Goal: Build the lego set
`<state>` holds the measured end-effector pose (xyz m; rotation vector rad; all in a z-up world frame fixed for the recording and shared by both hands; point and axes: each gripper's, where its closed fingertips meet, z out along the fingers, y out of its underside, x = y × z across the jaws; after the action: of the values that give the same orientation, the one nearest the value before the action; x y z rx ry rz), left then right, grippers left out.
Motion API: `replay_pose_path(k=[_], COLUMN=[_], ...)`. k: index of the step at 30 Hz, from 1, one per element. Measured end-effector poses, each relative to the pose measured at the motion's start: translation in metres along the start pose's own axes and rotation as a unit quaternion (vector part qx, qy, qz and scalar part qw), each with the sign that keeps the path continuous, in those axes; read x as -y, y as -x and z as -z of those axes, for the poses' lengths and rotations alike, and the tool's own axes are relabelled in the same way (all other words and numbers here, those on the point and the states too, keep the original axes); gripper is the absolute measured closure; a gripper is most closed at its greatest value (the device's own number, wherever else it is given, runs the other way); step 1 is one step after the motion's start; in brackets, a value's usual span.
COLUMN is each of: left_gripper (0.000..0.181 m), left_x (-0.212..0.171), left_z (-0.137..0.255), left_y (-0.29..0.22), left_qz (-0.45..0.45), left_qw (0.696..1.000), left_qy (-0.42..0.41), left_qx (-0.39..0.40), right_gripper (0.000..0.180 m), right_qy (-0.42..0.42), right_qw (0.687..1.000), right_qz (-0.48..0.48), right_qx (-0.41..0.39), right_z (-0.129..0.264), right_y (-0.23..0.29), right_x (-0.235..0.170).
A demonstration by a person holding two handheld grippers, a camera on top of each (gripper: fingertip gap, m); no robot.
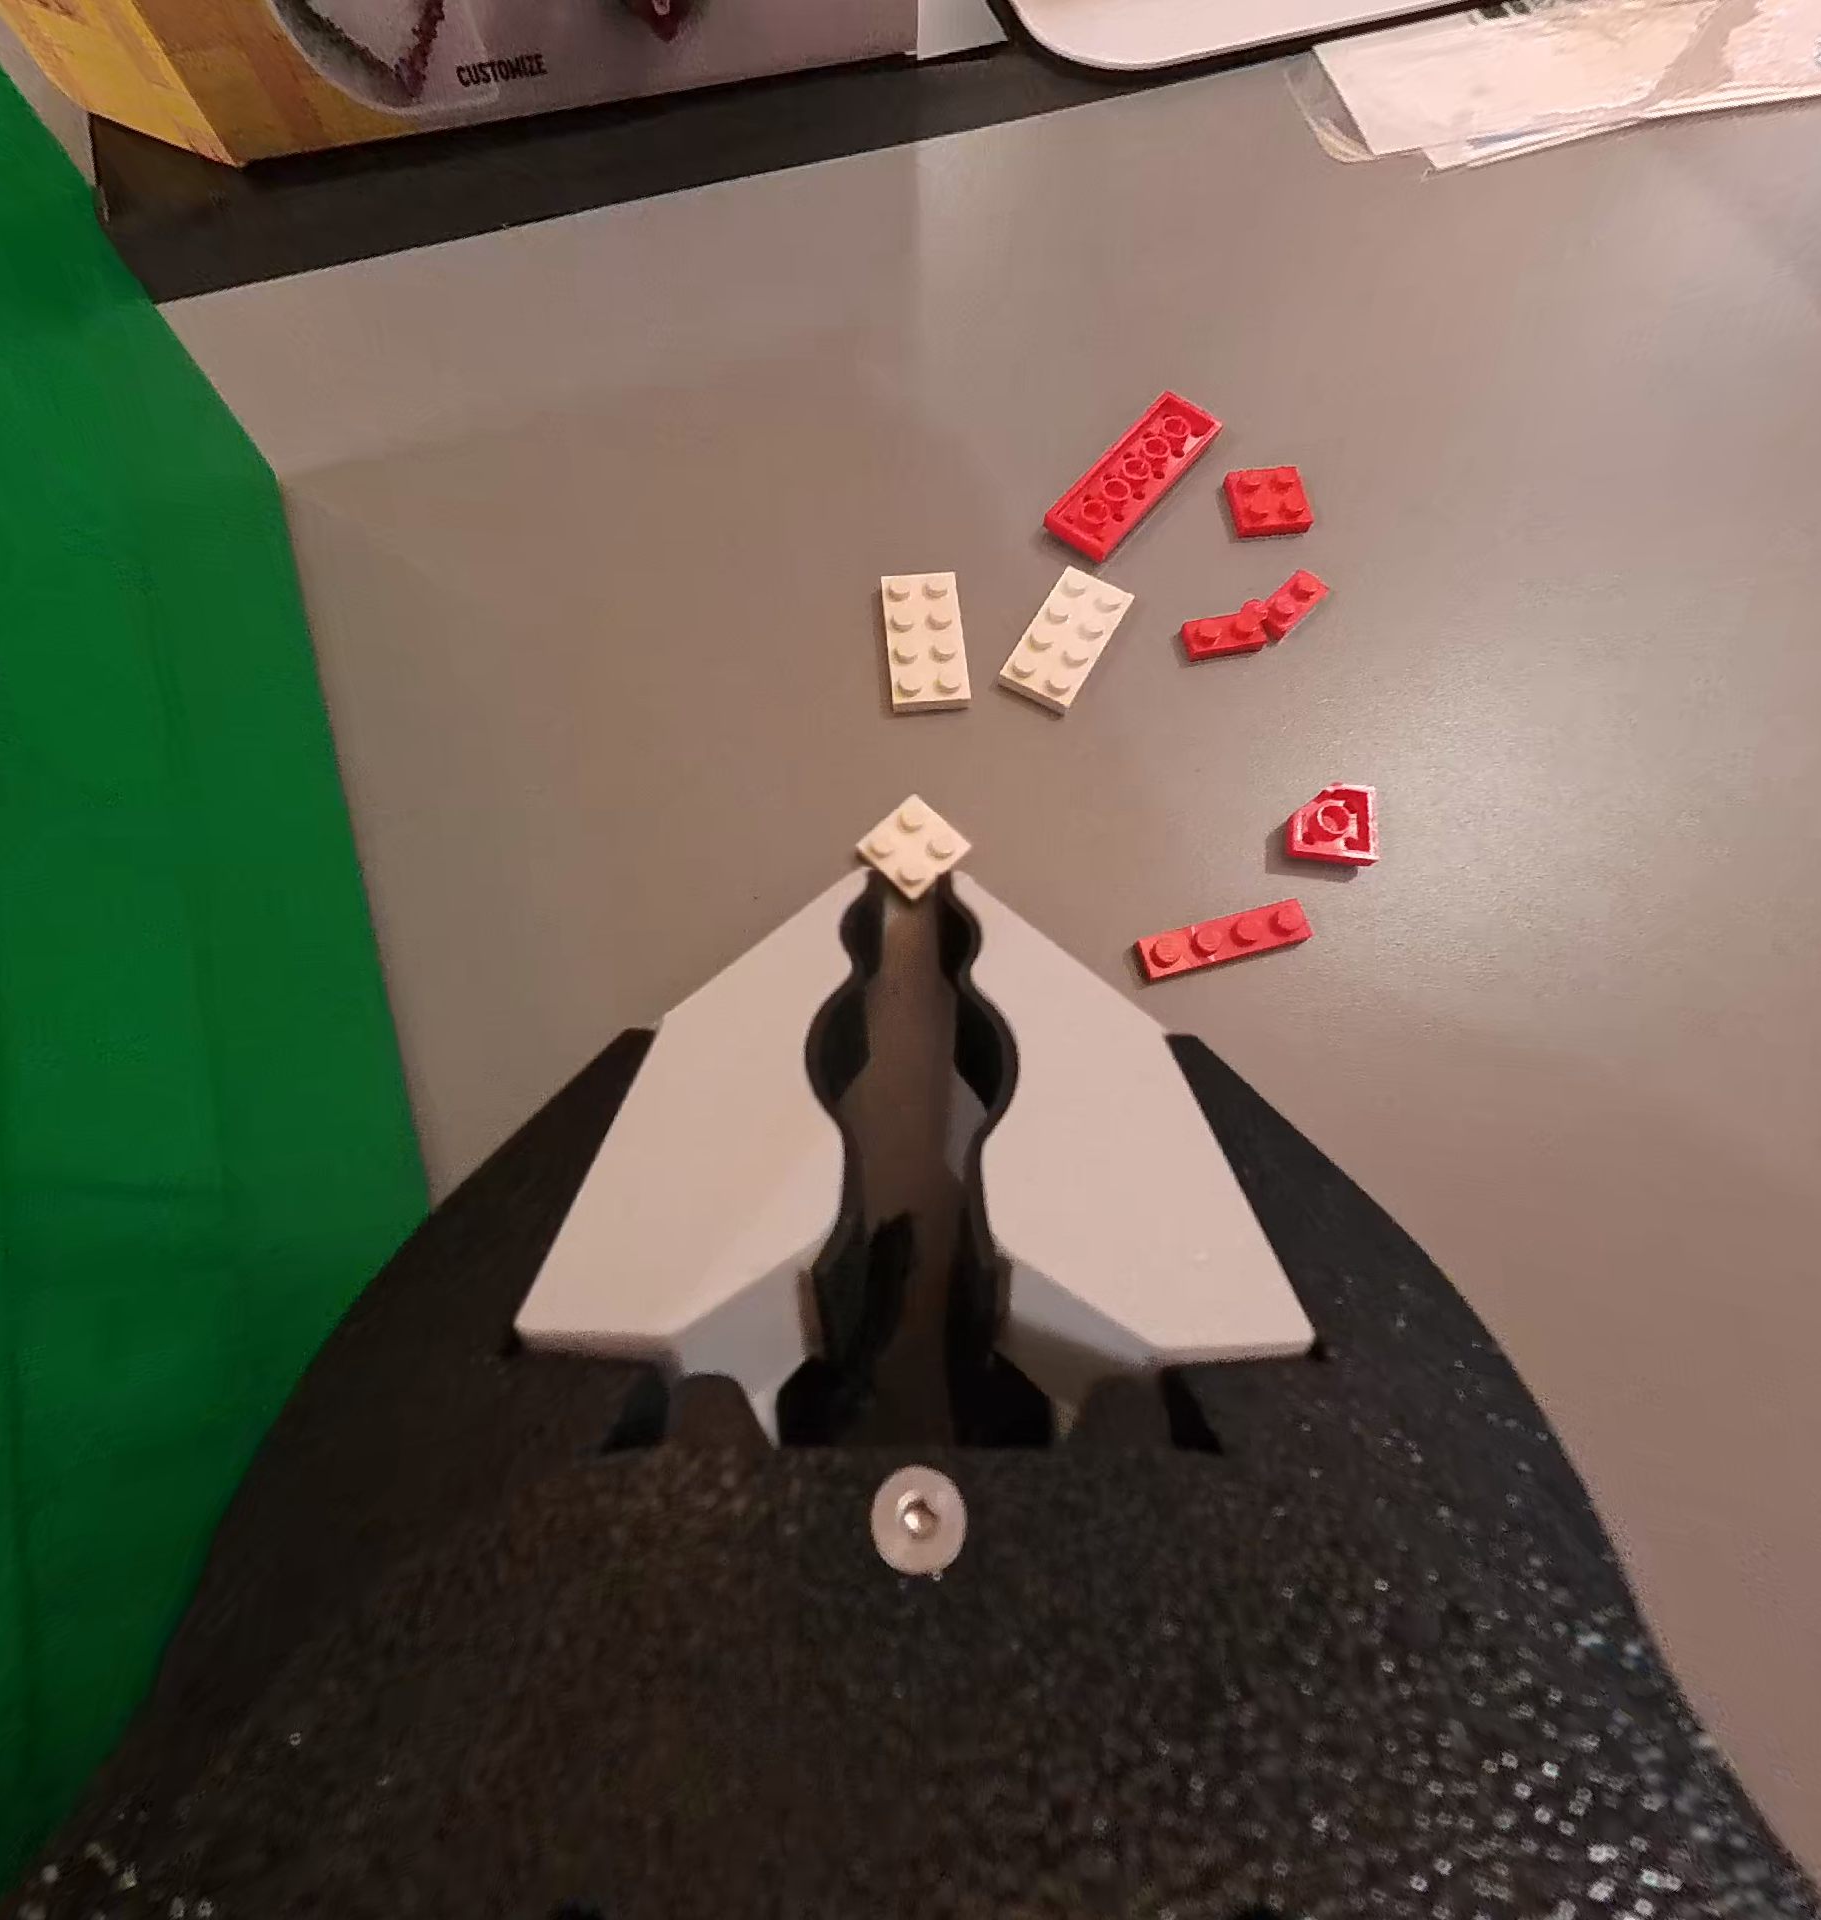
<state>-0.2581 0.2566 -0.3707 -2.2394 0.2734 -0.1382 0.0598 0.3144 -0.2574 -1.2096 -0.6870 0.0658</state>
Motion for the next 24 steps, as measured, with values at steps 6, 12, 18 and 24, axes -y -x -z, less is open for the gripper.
replay_pose_path(k=[6, 12, 18, 24], left_gripper=[0.175, 0.162, 0.146, 0.148], left_x=[-0.0003, -0.0024, -0.0042, 0.002], left_z=[0.0001, 0.0023, 0.0048, -0.0006], left_y=[0.0001, -0.0008, -0.0041, -0.0034], left_qz=[0.001, -0.001, -0.008, -0.016], left_qw=[1.0, 1.0, 1.0, 1.0], left_qy=[0.001, 0.003, 0.002, -0.009], left_qx=[0.001, -0.004, -0.018, -0.019], right_gripper=[0.158, 0.158, 0.158, 0.158], right_qy=[0.002, 0.002, 0.002, 0.003], right_qw=[1.0, 1.0, 1.0, 1.0], right_qz=[-0.006, -0.005, -0.007, -0.005], right_qx=[0.001, 0.001, 0.0, 0.001], right_z=[-0.0003, -0.0004, -0.0007, -0.0018], right_y=[-0.0004, -0.0001, -0.0006, 0.0004], right_x=[-0.0009, -0.001, -0.001, -0.0012])
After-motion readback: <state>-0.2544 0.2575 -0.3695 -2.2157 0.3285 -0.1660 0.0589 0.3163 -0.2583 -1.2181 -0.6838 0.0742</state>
